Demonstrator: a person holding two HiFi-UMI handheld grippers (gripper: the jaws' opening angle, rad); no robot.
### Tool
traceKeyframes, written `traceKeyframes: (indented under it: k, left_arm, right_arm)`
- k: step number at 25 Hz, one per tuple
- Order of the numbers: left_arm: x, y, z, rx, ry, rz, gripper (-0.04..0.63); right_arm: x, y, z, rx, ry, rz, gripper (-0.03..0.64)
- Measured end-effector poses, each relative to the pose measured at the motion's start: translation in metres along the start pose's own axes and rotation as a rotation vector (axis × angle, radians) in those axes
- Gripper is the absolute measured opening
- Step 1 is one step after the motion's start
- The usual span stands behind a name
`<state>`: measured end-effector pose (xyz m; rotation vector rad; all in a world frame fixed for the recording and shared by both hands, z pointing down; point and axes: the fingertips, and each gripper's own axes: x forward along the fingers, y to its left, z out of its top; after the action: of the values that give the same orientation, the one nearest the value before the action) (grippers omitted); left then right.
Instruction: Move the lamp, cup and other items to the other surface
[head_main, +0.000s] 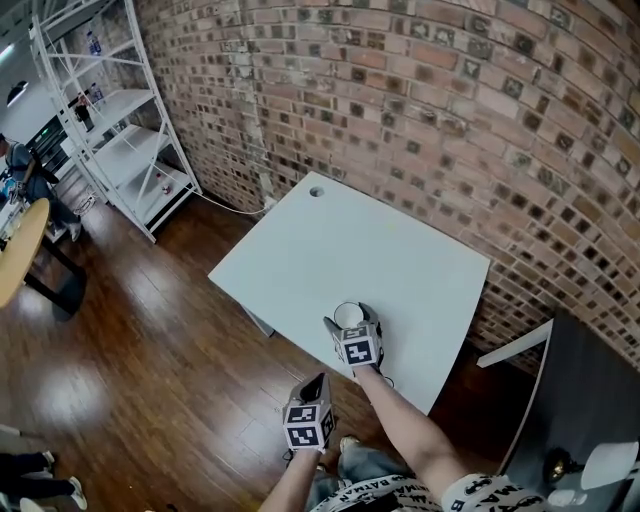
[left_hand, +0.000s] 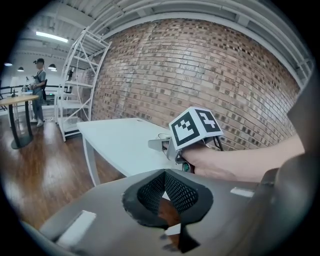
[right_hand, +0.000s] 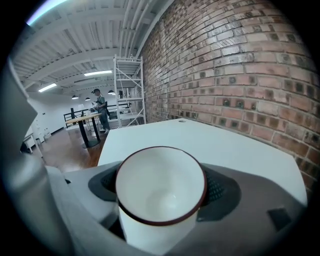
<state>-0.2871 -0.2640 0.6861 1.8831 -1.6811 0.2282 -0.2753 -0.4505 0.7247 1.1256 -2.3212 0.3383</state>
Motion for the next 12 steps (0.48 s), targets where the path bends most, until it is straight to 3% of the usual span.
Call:
traceKeyframes:
  k: [6,12]
  left_arm:
    - [-0.005,-0.001,0.007,0.014,-0.01,-0.007,0.002]
    - [-0.024,-0.018,0.022,0.041,-0.017,-0.07,0.002]
  right_arm:
    - [-0.016,-0.003,-0.005,0.011,-0.003,0.025,0.472]
    - [-0.102,-0.015,-0.001,0.065,-0.058,-0.008,0.475]
